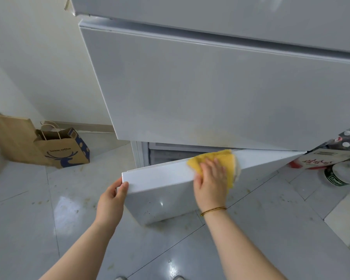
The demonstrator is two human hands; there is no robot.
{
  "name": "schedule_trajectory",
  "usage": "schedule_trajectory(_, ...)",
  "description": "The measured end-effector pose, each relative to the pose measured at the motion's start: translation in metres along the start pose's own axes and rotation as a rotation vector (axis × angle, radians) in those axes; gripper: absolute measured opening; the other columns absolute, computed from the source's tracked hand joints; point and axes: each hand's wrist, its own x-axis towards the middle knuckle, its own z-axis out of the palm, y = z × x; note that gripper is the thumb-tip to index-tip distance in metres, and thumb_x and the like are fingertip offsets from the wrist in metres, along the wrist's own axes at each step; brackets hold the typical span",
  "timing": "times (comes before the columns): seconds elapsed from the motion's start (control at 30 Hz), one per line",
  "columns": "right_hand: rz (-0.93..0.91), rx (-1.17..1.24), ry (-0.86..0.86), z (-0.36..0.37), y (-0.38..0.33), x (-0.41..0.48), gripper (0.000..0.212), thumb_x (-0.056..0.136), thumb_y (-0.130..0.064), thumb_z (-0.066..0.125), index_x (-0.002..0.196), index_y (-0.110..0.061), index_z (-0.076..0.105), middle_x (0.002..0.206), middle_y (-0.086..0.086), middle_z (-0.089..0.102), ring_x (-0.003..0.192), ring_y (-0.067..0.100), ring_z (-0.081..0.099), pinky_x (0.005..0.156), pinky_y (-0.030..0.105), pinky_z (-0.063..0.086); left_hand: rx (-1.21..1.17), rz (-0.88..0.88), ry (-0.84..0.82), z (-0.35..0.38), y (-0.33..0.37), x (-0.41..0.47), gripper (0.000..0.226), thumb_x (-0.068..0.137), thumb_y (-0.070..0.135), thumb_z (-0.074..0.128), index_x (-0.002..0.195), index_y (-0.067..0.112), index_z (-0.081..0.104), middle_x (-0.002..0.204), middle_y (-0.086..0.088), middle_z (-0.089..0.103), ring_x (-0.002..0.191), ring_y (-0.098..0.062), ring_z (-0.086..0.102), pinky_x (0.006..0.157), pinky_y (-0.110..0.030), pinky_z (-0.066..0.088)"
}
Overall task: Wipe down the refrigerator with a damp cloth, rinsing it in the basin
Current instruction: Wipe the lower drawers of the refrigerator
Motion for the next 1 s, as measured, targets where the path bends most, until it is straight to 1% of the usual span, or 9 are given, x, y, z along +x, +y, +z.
schedule_trajectory(0.13,-0.247,-0.009,-0.018,0.003,0.003,-0.001,0.036,0.079,-0.024,0.041,0.093,-0.006,0.070,0.101,0.009,0.070,0.105,0.028,0.059,0.098,0.037,0.028,0.262,0.092,0.146,0.008,0.000,0.003,0.041,0.096,0.024,0.039,0.137,0.016,0.038,0.137,-0.009,0.042,0.124,-0.028,0.038,0.103,-0.040,0.029)
schedule_trajectory(0.2,-0.306,0.006,-0.002,-0.002,0.027,0.005,0.036,0.079,-0.023,0.042,0.093,-0.004,0.070,0.100,0.011,0.070,0.108,0.025,0.052,0.097,0.036,0.029,0.559,0.254,0.300,0.016,0.000,0.001,0.045,0.096,0.016,0.039,0.140,0.015,0.032,0.149,-0.007,0.026,0.138,-0.024,0.021,0.113,-0.034,-0.003)
schedule_trajectory(0.27,-0.288,0.025,0.008,-0.009,0.053,0.012,0.037,0.078,-0.021,0.043,0.094,0.000,0.069,0.099,0.015,0.070,0.107,0.023,0.046,0.096,0.037,0.033,0.736,0.523,0.303,0.027,-0.002,-0.004,0.044,0.094,0.009,0.039,0.137,0.015,0.036,0.149,-0.008,0.029,0.140,-0.021,0.015,0.104,-0.020,-0.023)
schedule_trajectory(0.37,-0.213,0.011,-0.030,-0.024,0.088,0.020,0.039,0.078,-0.021,0.042,0.095,0.003,0.068,0.099,0.018,0.069,0.103,0.033,0.059,0.087,0.050,0.047,0.898,0.805,0.006,0.052,-0.006,-0.016,0.035,0.094,0.025,0.028,0.122,0.015,0.047,0.127,-0.015,0.056,0.125,-0.023,0.030,0.110,-0.023,-0.010)
schedule_trajectory(0.43,-0.136,0.038,-0.035,-0.036,0.117,0.024,0.040,0.079,-0.018,0.041,0.096,0.008,0.067,0.100,0.023,0.067,0.099,0.043,0.062,0.086,0.060,0.037,0.985,0.852,-0.098,0.068,-0.016,-0.022,0.045,0.098,0.040,0.013,0.122,0.017,0.043,0.125,-0.012,0.058,0.127,-0.020,0.028,0.111,-0.026,-0.006)
schedule_trajectory(0.63,0.131,0.034,-0.076,-0.080,0.200,0.047,0.033,0.095,-0.006,0.040,0.126,0.002,0.051,0.137,0.016,0.044,0.130,0.029,0.036,0.102,0.035,0.032,1.024,0.856,-0.093,0.071,-0.027,-0.023,0.055,0.096,0.049,0.010,0.127,0.018,0.042,0.131,-0.007,0.052,0.139,0.001,-0.004,0.113,-0.024,-0.007)
schedule_trajectory(0.8,0.260,0.101,0.047,-0.067,0.190,0.049,0.029,0.093,0.000,0.042,0.118,0.006,0.055,0.130,0.020,0.048,0.124,0.034,0.041,0.096,0.038,0.038,1.022,0.859,-0.103,0.072,-0.020,-0.014,0.056,0.095,0.050,0.010,0.126,0.017,0.044,0.134,-0.007,0.049,0.140,-0.003,0.001,0.113,-0.023,-0.007)
schedule_trajectory(0.9,0.273,0.108,0.097,-0.052,0.167,0.041,0.027,0.092,-0.001,0.045,0.114,0.007,0.059,0.128,0.022,0.051,0.124,0.036,0.043,0.093,0.042,0.043,1.081,0.909,-0.099,0.069,-0.018,0.000,0.054,0.096,0.047,0.008,0.129,0.018,0.039,0.151,0.011,0.018,0.139,0.002,-0.007,0.113,-0.025,-0.007)
schedule_trajectory(1.0,0.110,0.104,0.155,-0.032,0.140,0.031,0.030,0.086,-0.011,0.045,0.095,0.006,0.068,0.106,0.025,0.064,0.106,0.046,0.057,0.076,0.051,0.051,1.102,0.979,-0.064,0.070,-0.010,0.020,0.044,0.096,0.037,0.020,0.126,0.015,0.042,0.141,-0.004,0.039,0.140,-0.008,0.002,0.113,-0.024,-0.008)
